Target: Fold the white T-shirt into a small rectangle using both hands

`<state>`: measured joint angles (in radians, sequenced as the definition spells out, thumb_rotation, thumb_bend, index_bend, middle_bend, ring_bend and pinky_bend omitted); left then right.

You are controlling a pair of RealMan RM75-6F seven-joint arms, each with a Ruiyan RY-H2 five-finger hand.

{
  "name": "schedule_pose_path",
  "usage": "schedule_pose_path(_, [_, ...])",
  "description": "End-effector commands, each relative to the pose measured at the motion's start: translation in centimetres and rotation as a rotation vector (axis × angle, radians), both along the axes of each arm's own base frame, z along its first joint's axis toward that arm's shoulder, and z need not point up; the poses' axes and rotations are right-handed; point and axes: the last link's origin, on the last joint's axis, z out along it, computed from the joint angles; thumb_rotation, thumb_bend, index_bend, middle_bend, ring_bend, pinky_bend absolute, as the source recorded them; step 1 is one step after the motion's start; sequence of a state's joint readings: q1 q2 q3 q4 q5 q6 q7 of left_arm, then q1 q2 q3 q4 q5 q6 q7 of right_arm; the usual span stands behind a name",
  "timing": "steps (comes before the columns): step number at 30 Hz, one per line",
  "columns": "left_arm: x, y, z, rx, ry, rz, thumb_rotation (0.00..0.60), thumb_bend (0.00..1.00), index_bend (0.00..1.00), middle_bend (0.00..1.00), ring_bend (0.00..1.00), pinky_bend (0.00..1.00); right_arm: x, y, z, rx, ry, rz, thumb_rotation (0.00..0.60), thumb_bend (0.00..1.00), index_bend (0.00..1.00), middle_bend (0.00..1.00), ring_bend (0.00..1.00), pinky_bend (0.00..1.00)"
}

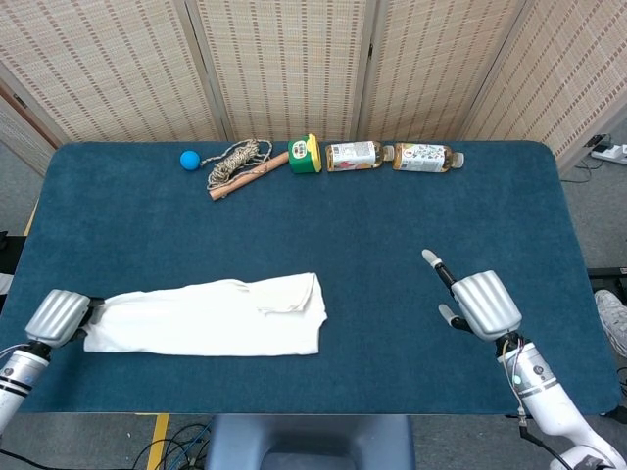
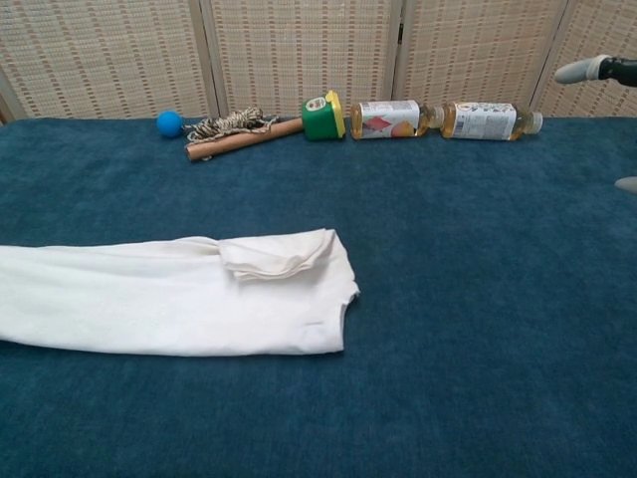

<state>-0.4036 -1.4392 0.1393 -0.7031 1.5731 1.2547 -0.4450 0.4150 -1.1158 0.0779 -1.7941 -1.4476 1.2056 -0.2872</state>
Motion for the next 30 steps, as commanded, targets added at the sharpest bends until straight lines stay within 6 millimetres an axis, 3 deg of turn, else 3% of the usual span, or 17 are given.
schedule_pose_path(1, [-1.8, -0.3, 1.5, 0.032, 0.041, 0.060, 0.600, 0.55, 0.73, 0.85, 0.75, 0.91, 0.0, 0.1, 0.0, -0.002, -0.003, 0.000, 0.600, 0.33, 0.00, 0.92, 0.94, 1.00])
schedule_pose_path(5, [-2.1, -0.2, 2.2, 0.039, 0.044, 0.063, 0.600, 0.55, 0.72, 0.85, 0.75, 0.91, -0.2, 0.2, 0.2, -0.005, -0.007, -0.001, 0.600, 0.33, 0.00, 0.92, 0.94, 1.00])
schedule_pose_path(9, [-0.6, 0.2, 1.8, 0.030, 0.020, 0.032, 0.600, 0.55, 0.72, 0.85, 0.74, 0.91, -0.4, 0.4, 0.4, -0.008, -0.011, -0.001, 0.600, 0.33, 0.00, 0.92, 0.94, 1.00])
schedule_pose_path(13, [2.7, 0.9, 0.8, 0.017, -0.026, 0.001, 0.600, 0.55, 0.72, 0.84, 0.74, 0.91, -0.6, 0.5, 0.8, -0.017, -0.015, -0.005, 0.600, 0.33, 0.00, 0.92, 0.94, 1.00])
schedule_pose_path(22, [13.3, 2.6, -1.7, -0.063, -0.044, -0.111, 0.600, 0.55, 0.71, 0.84, 0.74, 0.91, -1.3, 1.0, 1.7, -0.037, -0.027, -0.016, 0.600, 0.33, 0.00, 0.92, 0.94, 1.00])
schedule_pose_path(30, [19.9, 3.0, -4.4, -0.124, -0.030, -0.154, 0.600, 0.55, 0.71, 0.84, 0.73, 0.91, -1.9, 1.2, 2.3, -0.055, -0.031, -0.029, 0.600, 0.33, 0.00, 0.92, 0.94, 1.00])
